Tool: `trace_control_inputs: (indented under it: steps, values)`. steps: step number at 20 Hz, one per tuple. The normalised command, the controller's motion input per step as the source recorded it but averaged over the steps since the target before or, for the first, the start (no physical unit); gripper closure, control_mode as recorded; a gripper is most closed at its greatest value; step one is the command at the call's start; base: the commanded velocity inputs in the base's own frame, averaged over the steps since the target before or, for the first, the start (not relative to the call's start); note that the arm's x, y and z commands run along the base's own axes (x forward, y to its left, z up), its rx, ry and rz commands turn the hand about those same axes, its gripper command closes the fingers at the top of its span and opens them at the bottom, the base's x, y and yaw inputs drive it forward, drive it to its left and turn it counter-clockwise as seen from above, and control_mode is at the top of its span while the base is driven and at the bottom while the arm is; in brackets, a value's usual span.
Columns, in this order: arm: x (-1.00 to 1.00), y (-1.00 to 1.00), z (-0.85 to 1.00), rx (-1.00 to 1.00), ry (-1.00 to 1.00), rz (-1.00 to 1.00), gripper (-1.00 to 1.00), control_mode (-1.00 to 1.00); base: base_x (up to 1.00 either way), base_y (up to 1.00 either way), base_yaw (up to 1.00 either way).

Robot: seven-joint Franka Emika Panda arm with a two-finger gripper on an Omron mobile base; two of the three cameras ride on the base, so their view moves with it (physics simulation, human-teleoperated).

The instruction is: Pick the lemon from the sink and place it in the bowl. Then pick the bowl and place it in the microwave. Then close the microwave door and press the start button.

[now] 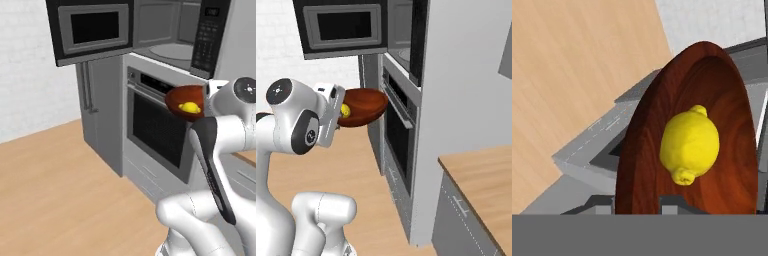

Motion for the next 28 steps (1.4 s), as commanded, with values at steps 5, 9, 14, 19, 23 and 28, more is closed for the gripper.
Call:
trace_control_inputs:
  steps: [5, 9, 14, 19, 23, 28]
  values:
    - [0.00, 0.00, 0.00, 0.00, 0.00, 0.00, 1.00, 1.00, 0.60, 0.54, -0.43]
    - [0.00, 0.00, 0.00, 0.00, 0.00, 0.00, 1.00, 1.00, 0.49, 0.65, -0.40]
    - [0.00, 0.00, 0.00, 0.00, 0.00, 0.00, 1.00, 1.00, 0.25, 0.90, -0.24]
    - [0.00, 0.00, 0.00, 0.00, 0.00, 0.00, 1.00, 1.00, 0.30, 0.50, -0.18]
    - [0.00, 0.00, 0.00, 0.00, 0.00, 0.00, 1.00, 1.00, 0.45, 0.16, -0.25]
    - [0.00, 0.00, 0.00, 0.00, 0.00, 0.00, 1.00, 1.00, 0.65, 0.35, -0.29]
